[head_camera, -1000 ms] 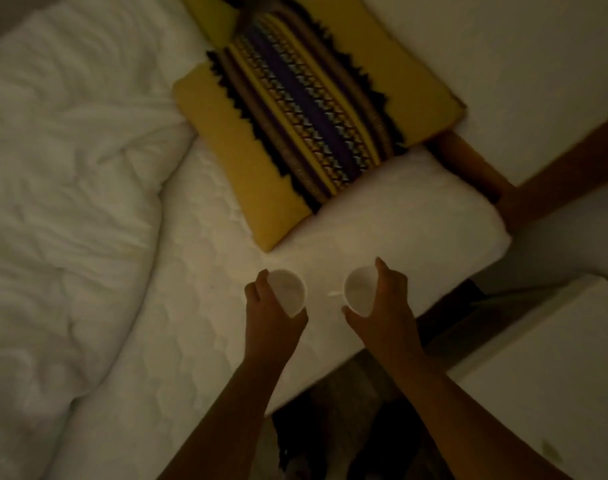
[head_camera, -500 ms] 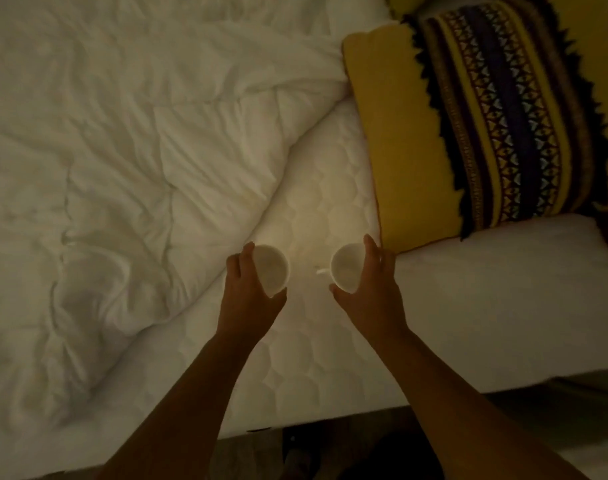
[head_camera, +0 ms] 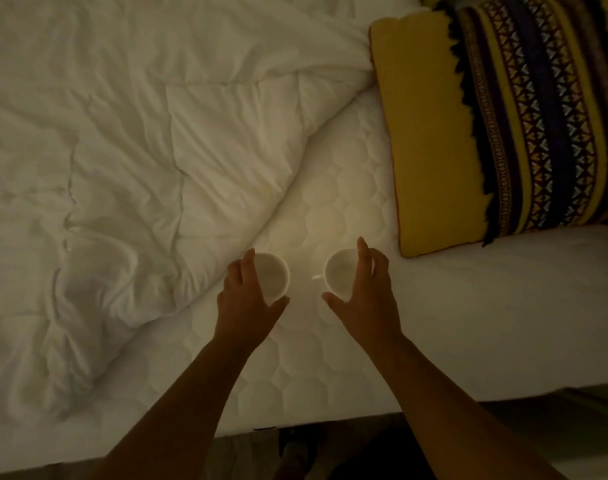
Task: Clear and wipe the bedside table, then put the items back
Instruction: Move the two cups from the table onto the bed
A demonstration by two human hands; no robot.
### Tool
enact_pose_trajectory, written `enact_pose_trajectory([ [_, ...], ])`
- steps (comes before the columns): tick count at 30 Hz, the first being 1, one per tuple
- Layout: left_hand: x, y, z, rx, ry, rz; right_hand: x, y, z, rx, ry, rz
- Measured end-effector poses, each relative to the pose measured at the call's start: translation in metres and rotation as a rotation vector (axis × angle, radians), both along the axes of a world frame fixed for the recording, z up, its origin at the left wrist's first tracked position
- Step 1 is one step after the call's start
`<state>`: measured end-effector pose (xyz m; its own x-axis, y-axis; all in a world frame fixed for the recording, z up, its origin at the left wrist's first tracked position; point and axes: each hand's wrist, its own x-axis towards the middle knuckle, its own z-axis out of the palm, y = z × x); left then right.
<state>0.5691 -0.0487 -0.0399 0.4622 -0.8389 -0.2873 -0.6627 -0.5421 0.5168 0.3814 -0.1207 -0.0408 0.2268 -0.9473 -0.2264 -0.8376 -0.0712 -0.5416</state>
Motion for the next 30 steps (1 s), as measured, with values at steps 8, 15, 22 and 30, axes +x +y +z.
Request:
enact_pose_trajectory([
  [8, -0.020, -0.008, 0.047, 0.067, -0.134, 0.001, -0.047, 0.025, 0.041, 0.093, -0.111, -0.109],
  [15, -0.113, -0.022, 0.087, 0.035, 0.000, -0.220, -0.155, 0.064, 0.074, 0.207, -0.165, -0.301],
  [22, -0.271, -0.017, 0.058, 0.225, 0.110, -0.663, -0.293, 0.128, 0.057, 0.322, -0.224, -0.728],
  [30, -0.458, 0.000, 0.048, 0.361, 0.208, -1.119, -0.428, 0.239, 0.040, 0.265, -0.207, -1.209],
])
